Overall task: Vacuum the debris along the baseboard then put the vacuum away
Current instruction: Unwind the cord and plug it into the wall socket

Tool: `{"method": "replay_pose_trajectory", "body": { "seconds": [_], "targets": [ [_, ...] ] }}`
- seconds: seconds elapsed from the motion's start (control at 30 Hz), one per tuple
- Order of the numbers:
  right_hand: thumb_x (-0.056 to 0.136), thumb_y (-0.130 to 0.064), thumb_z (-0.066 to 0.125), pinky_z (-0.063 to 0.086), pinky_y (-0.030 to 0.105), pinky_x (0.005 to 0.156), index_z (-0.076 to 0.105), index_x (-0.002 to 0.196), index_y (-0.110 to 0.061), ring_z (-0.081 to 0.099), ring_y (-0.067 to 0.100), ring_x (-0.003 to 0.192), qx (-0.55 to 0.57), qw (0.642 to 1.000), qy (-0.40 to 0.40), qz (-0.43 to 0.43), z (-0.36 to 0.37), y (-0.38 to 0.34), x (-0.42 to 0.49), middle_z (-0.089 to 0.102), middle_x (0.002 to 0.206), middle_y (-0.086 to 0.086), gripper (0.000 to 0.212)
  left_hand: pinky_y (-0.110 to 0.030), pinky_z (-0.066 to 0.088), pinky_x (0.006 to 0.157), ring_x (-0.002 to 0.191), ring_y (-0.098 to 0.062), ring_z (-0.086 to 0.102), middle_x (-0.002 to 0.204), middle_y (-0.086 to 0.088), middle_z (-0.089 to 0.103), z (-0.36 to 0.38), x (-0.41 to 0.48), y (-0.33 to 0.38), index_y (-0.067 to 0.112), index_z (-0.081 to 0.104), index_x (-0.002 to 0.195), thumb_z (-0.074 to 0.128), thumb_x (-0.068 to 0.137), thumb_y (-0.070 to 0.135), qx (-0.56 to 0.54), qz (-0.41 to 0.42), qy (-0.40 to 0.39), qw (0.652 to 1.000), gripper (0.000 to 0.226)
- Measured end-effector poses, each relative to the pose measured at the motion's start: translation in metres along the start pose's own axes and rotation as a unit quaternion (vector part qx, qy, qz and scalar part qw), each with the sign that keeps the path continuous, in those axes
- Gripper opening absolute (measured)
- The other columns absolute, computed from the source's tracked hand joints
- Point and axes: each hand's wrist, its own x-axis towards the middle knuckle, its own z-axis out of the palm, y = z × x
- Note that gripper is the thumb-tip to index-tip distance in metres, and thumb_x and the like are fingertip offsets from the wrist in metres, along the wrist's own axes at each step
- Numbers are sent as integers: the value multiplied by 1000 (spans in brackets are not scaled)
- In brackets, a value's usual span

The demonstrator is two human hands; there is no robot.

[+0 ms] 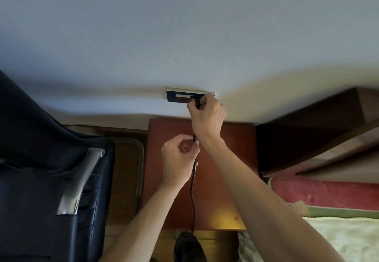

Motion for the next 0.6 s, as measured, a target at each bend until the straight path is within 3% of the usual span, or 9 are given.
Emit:
{"method": "replay_pose_trajectory", "body": {
  "seconds": [0.3,0.43,0.53,0.6],
  "targets": [
    [85,-26,64,28,35,56,45,70,-11,39,27,53,-7,1000,2,-2,3,4,0,56,60,8,29,-42,57,42,45,-20,62,56,2,62,-5,1,4,9,74,87,75,84,9,13,-30,4,999,3],
    [86,-29,63,29,33,55,47,74,-12,44,29,57,-30,999,-1,14,0,0,-3,58,65,6,26,-40,59,53,49,-13,65,58,6,65,-10,1,9,12,74,86,74,85,14,68,-11,-1,998,3],
    [89,-30,61,34,33,56,53,81,-9,51,30,63,-57,998,-22,7,-6,-5,-5,60,74,6,24,-31,60,67,63,-4,67,66,10,69,-19,1,16,15,75,88,74,85,20,119,12,-10,993,6],
    [92,-31,59,40,34,59,57,87,-6,56,31,69,-88,994,-52,-38,-16,-3,-7,63,82,8,26,-20,56,66,68,0,66,70,11,68,-27,0,23,14,75,92,74,85,24,160,20,-20,987,12]
  ]
}}
